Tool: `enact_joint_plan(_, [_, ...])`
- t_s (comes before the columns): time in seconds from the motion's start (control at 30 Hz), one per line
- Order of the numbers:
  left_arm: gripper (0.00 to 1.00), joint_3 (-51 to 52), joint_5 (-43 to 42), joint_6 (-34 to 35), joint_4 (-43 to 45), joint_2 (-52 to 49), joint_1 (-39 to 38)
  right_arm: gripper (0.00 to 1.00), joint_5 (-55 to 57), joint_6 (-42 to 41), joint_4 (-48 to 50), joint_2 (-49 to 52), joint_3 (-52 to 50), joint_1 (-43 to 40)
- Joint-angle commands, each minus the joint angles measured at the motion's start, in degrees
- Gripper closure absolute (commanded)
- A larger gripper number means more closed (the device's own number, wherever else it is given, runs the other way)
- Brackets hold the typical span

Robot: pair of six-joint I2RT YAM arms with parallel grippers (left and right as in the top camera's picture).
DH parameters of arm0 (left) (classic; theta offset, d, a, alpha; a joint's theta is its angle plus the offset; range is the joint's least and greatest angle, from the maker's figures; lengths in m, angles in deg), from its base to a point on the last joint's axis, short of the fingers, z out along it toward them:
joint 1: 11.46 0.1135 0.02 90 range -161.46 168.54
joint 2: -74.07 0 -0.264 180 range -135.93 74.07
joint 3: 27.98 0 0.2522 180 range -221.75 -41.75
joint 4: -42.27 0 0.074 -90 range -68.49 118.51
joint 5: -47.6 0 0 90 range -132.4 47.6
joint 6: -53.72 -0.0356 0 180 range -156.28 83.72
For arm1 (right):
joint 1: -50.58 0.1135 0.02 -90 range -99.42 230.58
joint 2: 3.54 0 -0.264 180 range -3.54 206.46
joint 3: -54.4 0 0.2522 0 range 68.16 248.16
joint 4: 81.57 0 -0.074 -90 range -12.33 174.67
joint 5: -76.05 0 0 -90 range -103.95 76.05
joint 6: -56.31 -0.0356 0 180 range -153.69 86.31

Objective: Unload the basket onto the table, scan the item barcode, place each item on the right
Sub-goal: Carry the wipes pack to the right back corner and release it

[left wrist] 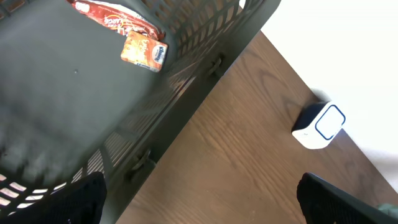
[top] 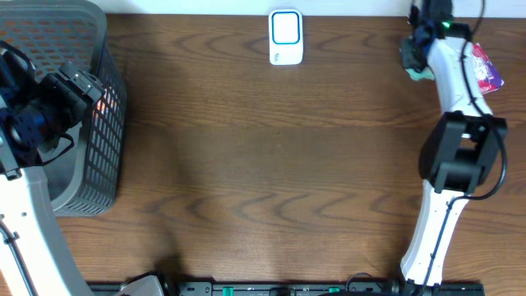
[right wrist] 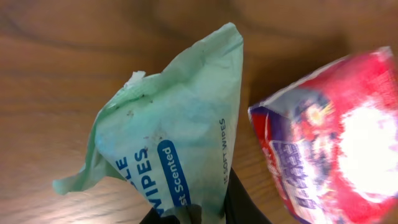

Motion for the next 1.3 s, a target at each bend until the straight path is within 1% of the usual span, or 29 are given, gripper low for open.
enact_joint_plan(0.0, [0.02,-0.3,0.2,0.3,0.0,0.0,0.2,0.99,-6.7,1.6,2.9,-1.8,-4.1,-2.8])
enact_joint_plan(0.2, [0.02,-0.3,0.2,0.3,0.0,0.0,0.2,0.99,-6.8,1.5,10.2,-1.7,-10.1,-7.0])
enact_joint_plan(0.3, [0.02,-0.3,0.2,0.3,0.0,0.0,0.2,0.97,-6.6,-0.7,13.9,-1.7,-12.8,-8.6])
enact_joint_plan(0.37, [0.02,-0.3,0.2,0.3,0.0,0.0,0.2,0.97,-3.9,-4.6,15.5,-1.7,-13.6,-9.5])
enact_joint_plan(0.47, [0.02,-0.3,0.2,0.3,0.0,0.0,0.2,0.98,6.3,-15.0,16.0,-1.8,-13.4,-10.4])
enact_joint_plan(0.57, [0.02,-0.3,0.2,0.3,0.0,0.0,0.2,0.83,6.6,-15.8,12.9,-2.5,-10.3,-10.5])
enact_joint_plan(0.63, [0.02,-0.3,0.2,0.3,0.0,0.0,0.2,0.6,6.6,-15.8,9.6,-2.6,-6.8,-9.9])
enact_joint_plan(0.7, [0.02,-0.3,0.2,0.3,0.0,0.0,0.2,0.55,6.8,-15.3,5.2,-2.6,-1.6,-9.1])
enact_joint_plan(0.73, [0.02,-0.3,0.2,0.3,0.0,0.0,0.2,0.32,6.9,-15.4,2.3,-2.6,1.9,-8.5])
enact_joint_plan(0.77, [0.02,-0.3,0.2,0.3,0.0,0.0,0.2,0.26,6.8,-15.4,0.2,-2.6,4.5,-8.2])
enact_joint_plan(0.83, [0.02,-0.3,0.2,0.3,0.0,0.0,0.2,0.23,6.6,-15.5,-4.5,-2.7,10.3,-7.4])
enact_joint_plan(0.87, [0.02,-0.3,0.2,0.3,0.0,0.0,0.2,0.01,5.9,-16.5,-7.9,-3.0,14.8,-6.7])
enact_joint_plan(0.97, [0.02,-0.3,0.2,0.3,0.0,0.0,0.2,0.01,-3.5,-16.9,-13.6,-4.7,21.3,-5.4])
enact_joint_plan(1.03, [0.02,-0.3,0.2,0.3,0.0,0.0,0.2,0.01,-12.7,-16.9,-16.2,-6.3,23.6,-4.5])
enact_joint_plan(1.07, [0.02,-0.3,0.2,0.3,0.0,0.0,0.2,0.01,-19.5,-16.9,-17.7,-7.5,24.5,-4.0])
enact_joint_plan(1.1, [0.02,-0.3,0.2,0.3,0.0,0.0,0.2,0.01,-29.9,-16.9,-19.7,-9.4,24.7,-3.3])
enact_joint_plan(1.13, [0.02,-0.3,0.2,0.3,0.0,0.0,0.2,0.01,-36.5,-16.9,-20.9,-10.5,24.7,-2.9])
enact_joint_plan(1.2, [0.02,-0.3,0.2,0.3,0.0,0.0,0.2,0.01,-45.0,-16.9,-22.1,-12.0,24.7,-1.9])
enact_joint_plan(1.27, [0.02,-0.3,0.2,0.3,0.0,0.0,0.2,0.01,-49.1,-16.9,-22.8,-12.8,24.7,-0.9])
